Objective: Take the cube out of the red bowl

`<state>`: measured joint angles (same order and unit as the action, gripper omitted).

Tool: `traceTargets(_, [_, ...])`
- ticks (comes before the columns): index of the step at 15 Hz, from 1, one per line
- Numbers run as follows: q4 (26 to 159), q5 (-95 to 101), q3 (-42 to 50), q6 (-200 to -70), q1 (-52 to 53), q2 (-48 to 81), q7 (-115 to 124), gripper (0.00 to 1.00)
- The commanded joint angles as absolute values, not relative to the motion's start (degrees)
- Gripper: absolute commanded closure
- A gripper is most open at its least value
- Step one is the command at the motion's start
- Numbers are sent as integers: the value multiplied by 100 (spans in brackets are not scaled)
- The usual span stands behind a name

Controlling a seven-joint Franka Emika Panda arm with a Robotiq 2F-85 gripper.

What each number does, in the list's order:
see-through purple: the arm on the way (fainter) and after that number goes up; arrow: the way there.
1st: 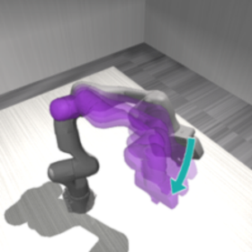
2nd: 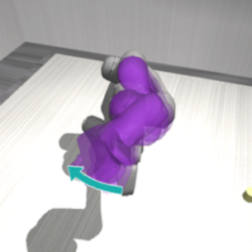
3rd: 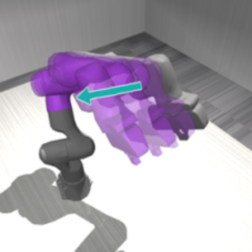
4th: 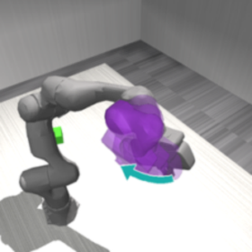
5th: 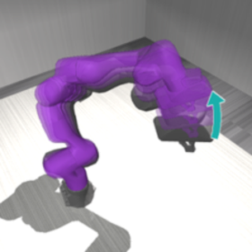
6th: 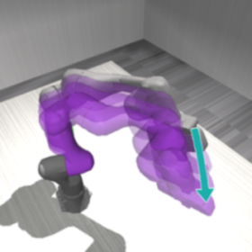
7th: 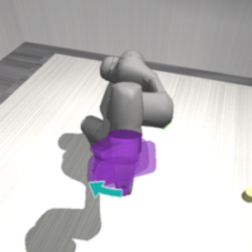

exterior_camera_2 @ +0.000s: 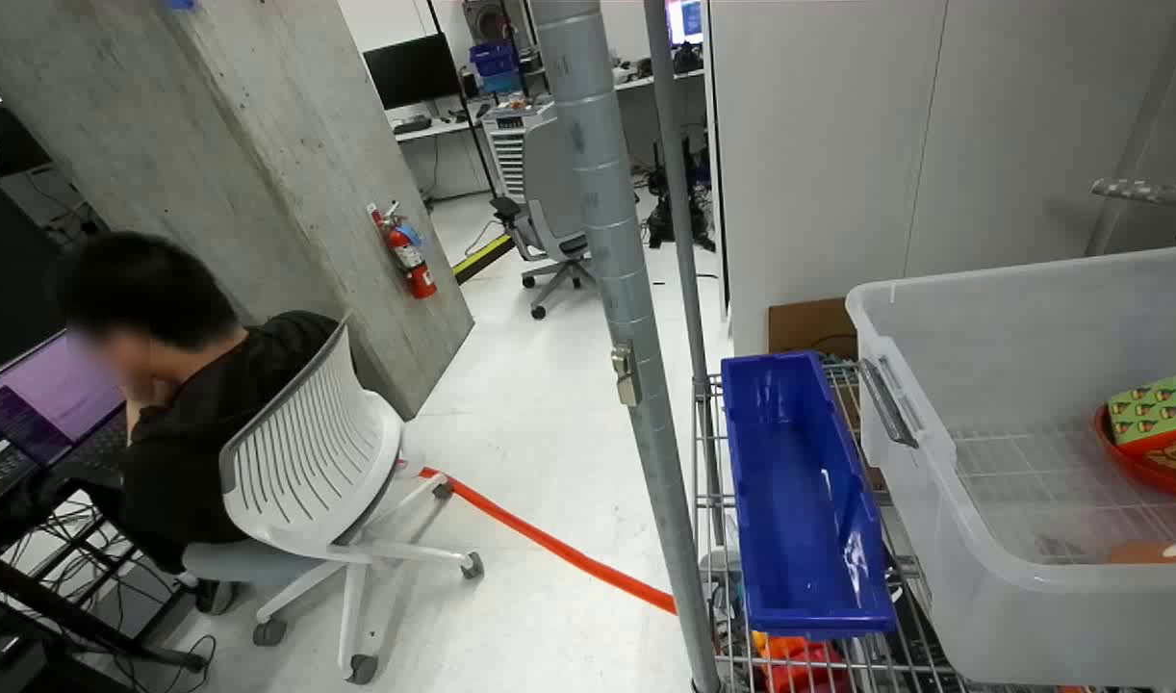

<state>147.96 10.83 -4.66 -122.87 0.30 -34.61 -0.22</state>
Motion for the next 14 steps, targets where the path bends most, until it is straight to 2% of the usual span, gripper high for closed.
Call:
traceTargets(1, [14782,1104,-433,-12266,69,-3459,-4,0])
traceTargets(14, [14660,1064,-414,-12567,13,-3204,160,0])
